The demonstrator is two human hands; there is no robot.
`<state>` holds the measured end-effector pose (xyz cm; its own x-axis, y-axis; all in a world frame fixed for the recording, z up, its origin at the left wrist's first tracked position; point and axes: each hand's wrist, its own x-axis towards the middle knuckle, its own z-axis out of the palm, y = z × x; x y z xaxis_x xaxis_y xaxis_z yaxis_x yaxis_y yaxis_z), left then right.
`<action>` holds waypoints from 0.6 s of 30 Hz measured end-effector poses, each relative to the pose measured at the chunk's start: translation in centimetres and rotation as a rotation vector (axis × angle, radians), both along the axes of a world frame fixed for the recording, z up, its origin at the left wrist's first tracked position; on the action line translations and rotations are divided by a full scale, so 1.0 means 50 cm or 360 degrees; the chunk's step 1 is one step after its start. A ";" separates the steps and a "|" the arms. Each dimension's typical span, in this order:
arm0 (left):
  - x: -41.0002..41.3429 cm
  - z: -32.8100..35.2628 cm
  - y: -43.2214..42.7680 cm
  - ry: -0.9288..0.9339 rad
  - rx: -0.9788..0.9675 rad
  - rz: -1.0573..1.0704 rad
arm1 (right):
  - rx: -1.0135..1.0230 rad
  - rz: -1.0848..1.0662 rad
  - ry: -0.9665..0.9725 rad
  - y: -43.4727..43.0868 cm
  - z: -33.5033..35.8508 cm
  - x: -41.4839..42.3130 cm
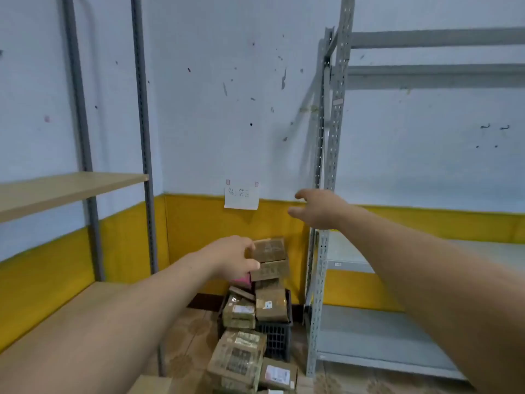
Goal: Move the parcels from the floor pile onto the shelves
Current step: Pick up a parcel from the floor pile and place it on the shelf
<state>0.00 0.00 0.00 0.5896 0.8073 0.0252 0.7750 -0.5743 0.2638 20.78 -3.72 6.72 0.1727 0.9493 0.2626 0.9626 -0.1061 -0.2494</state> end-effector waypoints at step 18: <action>0.073 -0.297 0.468 0.0108 -0.0519 0.0038 | -0.0542 -0.0095 0.0015 0.424 -0.260 0.093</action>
<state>3.67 23.40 -14.84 0.5620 0.7798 -0.2758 0.8093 -0.4496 0.3781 25.41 17.49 -6.27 0.2315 0.9704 -0.0694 0.9499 -0.2408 -0.1991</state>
